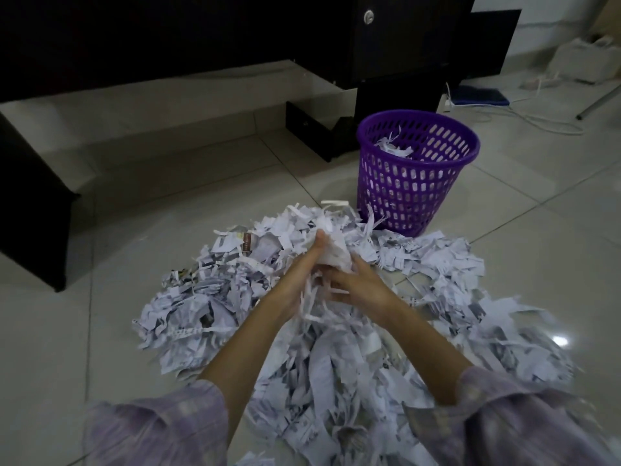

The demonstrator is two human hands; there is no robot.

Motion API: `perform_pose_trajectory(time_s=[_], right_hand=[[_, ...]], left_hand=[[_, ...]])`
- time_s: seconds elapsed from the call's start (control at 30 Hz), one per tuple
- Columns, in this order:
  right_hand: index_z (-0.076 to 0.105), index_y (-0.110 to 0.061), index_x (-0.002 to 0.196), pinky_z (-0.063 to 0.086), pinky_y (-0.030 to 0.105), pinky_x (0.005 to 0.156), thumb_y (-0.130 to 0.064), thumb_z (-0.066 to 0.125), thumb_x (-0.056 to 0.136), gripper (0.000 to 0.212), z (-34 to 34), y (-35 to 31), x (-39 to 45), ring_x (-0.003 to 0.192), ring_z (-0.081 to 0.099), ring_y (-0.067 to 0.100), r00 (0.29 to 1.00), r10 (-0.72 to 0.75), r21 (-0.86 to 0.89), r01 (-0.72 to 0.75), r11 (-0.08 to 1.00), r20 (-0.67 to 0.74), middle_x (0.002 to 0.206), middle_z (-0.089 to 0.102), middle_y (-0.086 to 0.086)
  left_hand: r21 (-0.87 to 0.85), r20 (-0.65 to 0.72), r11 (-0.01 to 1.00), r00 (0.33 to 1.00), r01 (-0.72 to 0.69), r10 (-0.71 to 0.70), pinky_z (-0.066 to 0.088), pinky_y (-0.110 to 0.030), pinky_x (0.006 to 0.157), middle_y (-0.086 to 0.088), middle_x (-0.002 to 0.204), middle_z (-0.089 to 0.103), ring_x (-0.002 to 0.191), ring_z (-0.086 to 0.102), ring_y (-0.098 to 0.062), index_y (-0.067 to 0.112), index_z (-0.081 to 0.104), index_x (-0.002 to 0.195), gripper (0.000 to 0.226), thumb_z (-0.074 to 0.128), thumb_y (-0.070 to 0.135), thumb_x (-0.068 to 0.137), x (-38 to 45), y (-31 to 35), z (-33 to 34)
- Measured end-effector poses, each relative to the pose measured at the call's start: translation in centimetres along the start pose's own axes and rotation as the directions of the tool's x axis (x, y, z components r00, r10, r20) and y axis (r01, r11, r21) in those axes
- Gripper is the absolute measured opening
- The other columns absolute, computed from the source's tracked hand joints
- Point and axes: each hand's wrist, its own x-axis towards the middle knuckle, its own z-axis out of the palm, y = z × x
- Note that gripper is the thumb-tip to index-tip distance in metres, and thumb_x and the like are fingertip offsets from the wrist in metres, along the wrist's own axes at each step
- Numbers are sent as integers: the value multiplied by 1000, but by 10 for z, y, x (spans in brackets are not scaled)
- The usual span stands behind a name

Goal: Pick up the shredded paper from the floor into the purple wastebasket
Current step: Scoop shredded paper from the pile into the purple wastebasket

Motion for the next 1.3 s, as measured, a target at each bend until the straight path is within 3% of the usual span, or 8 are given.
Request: perform_pose_trajectory(time_s=[0.23, 0.37, 0.5, 0.73, 0.93, 1.03, 1.13, 1.3], right_hand=[[55, 1, 119, 57, 39, 80, 4, 48, 90, 31, -12, -13, 3, 88, 62, 29, 998, -35, 120, 41, 992, -52, 103, 66, 24], [64, -6, 87, 48, 20, 52, 13, 41, 88, 29, -20, -34, -2, 64, 53, 18, 988, -130, 135, 141, 981, -85, 70, 62, 6], [59, -8, 88, 38, 15, 42, 17, 38, 86, 32, -34, -57, -1, 56, 50, 9, 974, -150, 190, 181, 965, -167, 74, 59, 4], [62, -17, 93, 45, 23, 58, 9, 47, 87, 30, -54, -51, 2, 66, 56, 14, 947, -177, -162, 137, 977, -269, 75, 62, 1], [56, -17, 126, 51, 22, 64, -4, 53, 87, 41, -35, -17, 2, 87, 65, 17, 974, -180, -454, 100, 885, -135, 111, 64, 4], [62, -17, 110, 51, 16, 60, -3, 51, 84, 31, -14, -12, -6, 83, 64, 7, 955, -287, -521, 209, 828, -74, 92, 67, -7], [66, -17, 93, 54, 33, 71, -24, 52, 73, 25, -5, -3, -4, 83, 62, 18, 937, -347, -723, 219, 655, -31, 84, 66, -2], [49, -35, 127, 33, 34, 99, -50, 68, 76, 57, -9, 8, 2, 118, 38, 15, 968, -243, -794, 194, 576, 61, 124, 46, -5]], left_hand=[[164, 42, 986, 999, 10, -17, 51, -27, 86, -6, 121, 61, 108, 61, -17, 12, 44, 130, 101, 73, 72, 54, -1, -14, 4], [354, 217, 934, 967, 50, -134, 52, -17, 71, 0, 101, 65, 84, 66, -9, 8, 55, 121, 46, 73, 20, 80, -4, -23, -5], [493, 197, 867, 962, 69, -189, 51, -13, 69, -8, 91, 67, 78, 64, -8, 9, 64, 83, 6, 65, 4, 87, -2, -39, -20], [9, -33, 987, 987, 161, -160, 50, -18, 50, -8, 89, 69, 67, 67, -17, 6, 63, 102, 18, 48, 15, 98, 0, -19, -26], [-312, 144, 938, 984, 150, -109, 56, -43, 75, -13, 99, 67, 83, 65, -27, 5, 54, 125, 68, 47, 60, 85, 4, 3, -3], [-246, 158, 962, 984, 121, -83, 57, -33, 70, -10, 93, 70, 77, 67, -19, 5, 67, 107, 51, 64, 45, 75, 6, 5, 12], [-205, 60, 970, 991, 129, -120, 56, -28, 65, -11, 88, 71, 72, 68, -18, 1, 69, 100, 45, 80, 27, 65, 11, 0, 13], [-228, -161, 972, 981, 66, -104, 56, -29, 57, -18, 93, 71, 71, 70, -25, -3, 54, 122, 64, 84, 6, 67, 13, -6, 1]])
